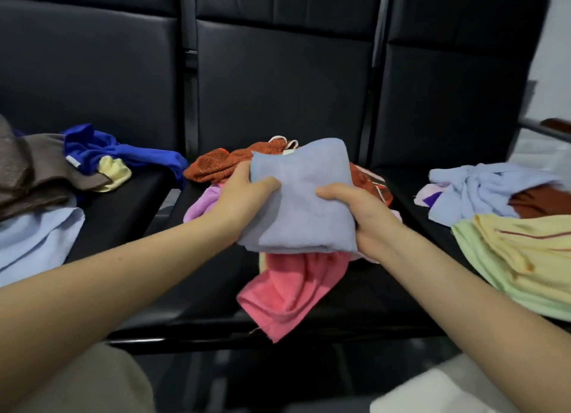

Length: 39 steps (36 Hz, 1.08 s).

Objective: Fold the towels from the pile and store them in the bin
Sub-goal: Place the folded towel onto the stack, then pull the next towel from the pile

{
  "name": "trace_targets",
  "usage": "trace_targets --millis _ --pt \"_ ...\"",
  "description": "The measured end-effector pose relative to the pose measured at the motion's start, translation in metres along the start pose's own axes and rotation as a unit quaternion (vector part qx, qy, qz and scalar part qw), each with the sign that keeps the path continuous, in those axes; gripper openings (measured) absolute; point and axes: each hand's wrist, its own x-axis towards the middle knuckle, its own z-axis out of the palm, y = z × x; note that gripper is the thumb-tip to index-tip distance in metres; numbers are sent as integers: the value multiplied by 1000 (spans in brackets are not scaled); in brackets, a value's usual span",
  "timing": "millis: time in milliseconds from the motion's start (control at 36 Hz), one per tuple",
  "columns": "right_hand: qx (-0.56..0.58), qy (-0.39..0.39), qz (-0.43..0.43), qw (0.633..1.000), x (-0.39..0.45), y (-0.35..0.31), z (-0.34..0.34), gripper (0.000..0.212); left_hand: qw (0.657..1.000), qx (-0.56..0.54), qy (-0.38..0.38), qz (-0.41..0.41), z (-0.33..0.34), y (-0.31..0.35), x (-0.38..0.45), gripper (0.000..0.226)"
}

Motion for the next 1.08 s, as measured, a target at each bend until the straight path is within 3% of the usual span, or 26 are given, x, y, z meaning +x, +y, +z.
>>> trace_targets --millis 139,222,306,361,389,472,611,722,778,833,944,1083 --pt "-29 82 -49 995 -17 -30 -34 29 995 -97 9 16 43 22 -1 43" --pt "-45 108 -55 992 -29 -46 -61 18 988 -134 -64 -39 80 43 0 10" --pt "-61 111 -49 991 -42 -59 -93 12 967 -169 -172 -82 120 56 -3 23" --pt "-95 133 -61 985 -51 -71 -118 11 969 -141 -187 -82 146 62 -3 21" --pt "-130 161 -74 976 -56 -78 -131 12 972 -133 -181 -67 158 65 -2 26" --pt "-255 281 -111 919 -69 -103 -182 42 970 -129 -204 -20 206 80 0 28" --pt "-354 396 -92 842 -103 -119 -276 29 961 -95 -257 28 295 91 -15 48" --pt "-412 434 15 801 -121 -84 -339 33 958 0 -286 -23 351 73 -35 58" --pt "-384 440 59 809 -128 -61 -356 43 956 75 -278 -58 366 60 -40 69" --pt "-325 444 45 834 -127 -45 -361 60 955 95 -274 -67 372 48 -41 73" --pt "-378 431 -17 819 -101 -40 -355 29 962 6 -260 -85 373 38 -27 62" --pt "-379 391 -19 838 -61 -41 -353 29 971 -6 -222 -93 361 27 -8 62"
